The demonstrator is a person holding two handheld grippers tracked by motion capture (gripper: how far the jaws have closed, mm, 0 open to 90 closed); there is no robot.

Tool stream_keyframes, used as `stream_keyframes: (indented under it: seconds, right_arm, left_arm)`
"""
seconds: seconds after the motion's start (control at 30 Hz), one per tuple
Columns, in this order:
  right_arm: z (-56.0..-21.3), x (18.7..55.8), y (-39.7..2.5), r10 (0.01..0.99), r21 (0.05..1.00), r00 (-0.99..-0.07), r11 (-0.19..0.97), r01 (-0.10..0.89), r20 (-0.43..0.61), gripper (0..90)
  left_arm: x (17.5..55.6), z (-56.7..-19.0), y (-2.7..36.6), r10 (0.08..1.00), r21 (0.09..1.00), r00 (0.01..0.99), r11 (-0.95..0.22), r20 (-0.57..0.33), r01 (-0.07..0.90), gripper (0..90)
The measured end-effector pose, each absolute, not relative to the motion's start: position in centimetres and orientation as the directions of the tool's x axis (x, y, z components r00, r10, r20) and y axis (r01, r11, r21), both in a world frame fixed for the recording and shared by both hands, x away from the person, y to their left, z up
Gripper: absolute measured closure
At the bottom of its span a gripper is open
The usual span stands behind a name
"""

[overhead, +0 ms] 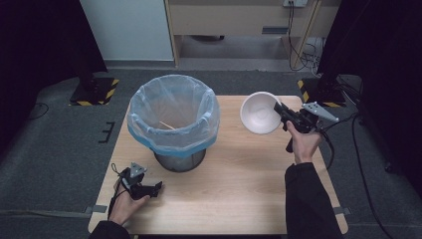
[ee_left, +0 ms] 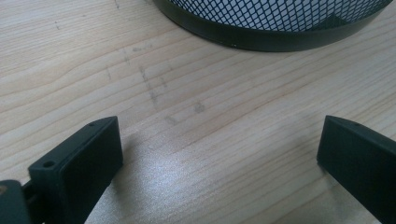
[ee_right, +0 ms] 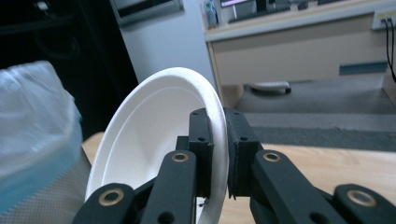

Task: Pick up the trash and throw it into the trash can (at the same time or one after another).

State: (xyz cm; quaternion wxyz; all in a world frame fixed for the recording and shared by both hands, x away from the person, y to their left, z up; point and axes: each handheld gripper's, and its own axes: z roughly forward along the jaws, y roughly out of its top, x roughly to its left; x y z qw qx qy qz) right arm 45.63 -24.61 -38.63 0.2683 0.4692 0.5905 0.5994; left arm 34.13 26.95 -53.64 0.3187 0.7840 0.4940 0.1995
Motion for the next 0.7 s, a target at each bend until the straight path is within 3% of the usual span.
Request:
stream_keyframes:
  seconds: [0.7]
  right_arm:
    - [-33.4,43.0,-23.8,0.819,0.966,-0.516,-0.247,0.073,0.249,83.1]
  left_arm:
    - [34.1,-53.6,27.0,0.902,0.697,0.432,-0.309,-0.002,0.647,0.0]
